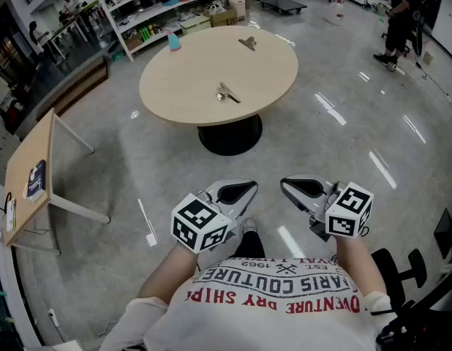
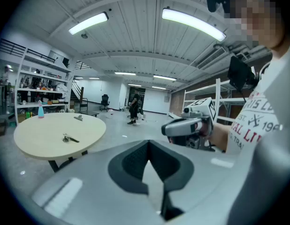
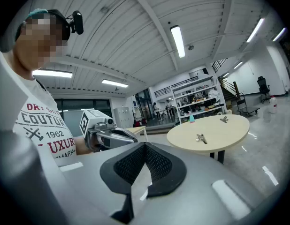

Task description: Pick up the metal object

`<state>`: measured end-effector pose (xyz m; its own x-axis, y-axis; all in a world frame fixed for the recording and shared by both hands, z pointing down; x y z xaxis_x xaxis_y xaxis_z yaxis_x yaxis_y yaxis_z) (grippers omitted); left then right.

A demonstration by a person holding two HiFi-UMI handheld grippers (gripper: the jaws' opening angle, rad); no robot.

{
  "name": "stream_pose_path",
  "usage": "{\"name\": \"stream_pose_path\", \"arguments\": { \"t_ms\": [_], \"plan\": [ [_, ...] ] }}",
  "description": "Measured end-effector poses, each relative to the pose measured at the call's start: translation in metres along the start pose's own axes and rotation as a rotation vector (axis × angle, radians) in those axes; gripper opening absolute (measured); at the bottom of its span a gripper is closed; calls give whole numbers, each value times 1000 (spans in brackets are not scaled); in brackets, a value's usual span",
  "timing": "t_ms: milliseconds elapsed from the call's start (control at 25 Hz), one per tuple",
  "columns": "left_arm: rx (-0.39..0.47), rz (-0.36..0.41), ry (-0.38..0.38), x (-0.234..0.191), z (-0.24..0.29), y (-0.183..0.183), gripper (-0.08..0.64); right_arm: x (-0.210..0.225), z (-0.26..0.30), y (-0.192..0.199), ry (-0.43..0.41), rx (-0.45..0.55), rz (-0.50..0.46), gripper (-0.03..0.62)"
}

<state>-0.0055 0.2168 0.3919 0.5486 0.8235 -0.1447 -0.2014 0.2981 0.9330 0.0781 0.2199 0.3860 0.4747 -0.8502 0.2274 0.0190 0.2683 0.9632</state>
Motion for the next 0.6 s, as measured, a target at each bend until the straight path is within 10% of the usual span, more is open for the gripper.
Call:
{"name": "stream_pose_path", "arguments": {
  "t_ms": [360,600],
  "plan": [
    [-3,-21,-118,-236,54,-51,2,165,158,-71,-39,-26,-38,0],
    [4,0,-99,-306,88,-69,3,227,210,-85,-65,-31,-34,0]
  ]
}}
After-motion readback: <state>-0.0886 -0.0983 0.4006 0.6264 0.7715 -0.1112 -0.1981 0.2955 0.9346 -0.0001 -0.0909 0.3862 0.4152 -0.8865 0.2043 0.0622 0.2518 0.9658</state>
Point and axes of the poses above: the fingertips, and each gripper's own axes: z forward along the fingers, x to its right, y out of its underside, the point moved 2 cm from there along -z, backward along the fingers, and after that the axes turned 1 degree about -z, right-handed, at the moved point
